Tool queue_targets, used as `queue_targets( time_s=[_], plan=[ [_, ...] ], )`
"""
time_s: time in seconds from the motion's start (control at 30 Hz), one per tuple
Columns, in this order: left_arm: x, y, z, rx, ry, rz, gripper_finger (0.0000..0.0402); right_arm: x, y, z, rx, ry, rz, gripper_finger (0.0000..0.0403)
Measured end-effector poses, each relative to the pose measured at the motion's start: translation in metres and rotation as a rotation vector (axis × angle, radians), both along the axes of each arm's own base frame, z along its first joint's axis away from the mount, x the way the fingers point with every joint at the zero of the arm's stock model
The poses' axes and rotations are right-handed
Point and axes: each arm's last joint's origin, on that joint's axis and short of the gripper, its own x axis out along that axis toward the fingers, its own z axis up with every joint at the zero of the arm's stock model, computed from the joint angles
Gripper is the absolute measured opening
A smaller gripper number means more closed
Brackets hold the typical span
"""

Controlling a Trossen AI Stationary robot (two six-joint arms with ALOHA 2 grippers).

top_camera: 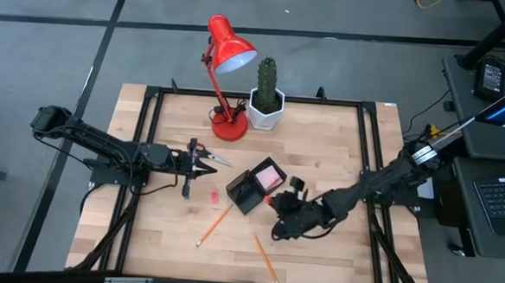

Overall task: Pick and place office supplies into organizer
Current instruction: Put the orange eraser into the black desk organizer

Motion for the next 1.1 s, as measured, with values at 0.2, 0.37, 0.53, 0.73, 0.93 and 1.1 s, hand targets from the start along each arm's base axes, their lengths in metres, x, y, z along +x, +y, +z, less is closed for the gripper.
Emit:
queue_targets(
  time_s=[0.2,0.37,0.53,0.73,0.93,1.1],
  plan=[
    [0.0,0.0,0.0,0.0,0.0,0.0,0.0001,0.017,-0.013,0.006,-0.025,-0.016,0.177,0.008],
    [0.0,0.0,0.0,0.0,0.0,0.0,0.0003,0.025,-0.029,0.004,-0.013,-0.014,0.203,0.008],
    [0.0,0.0,0.0,-0.006,0.0,0.001,0.0001,0.026,-0.038,-0.003,-0.002,-0.016,0.231,0.008],
    [0.0,0.0,0.0,-0.015,0.0,0.003,0.0002,0.026,-0.041,-0.014,0.014,-0.071,0.289,0.008],
    [0.0,0.0,0.0,-0.015,-0.001,0.007,0.0003,0.035,-0.04,-0.036,-0.018,-0.079,0.317,0.008],
    [0.0,0.0,0.0,-0.025,0.0,0.009,0.0001,0.042,-0.043,-0.053,-0.042,-0.052,0.322,0.008]
  ],
)
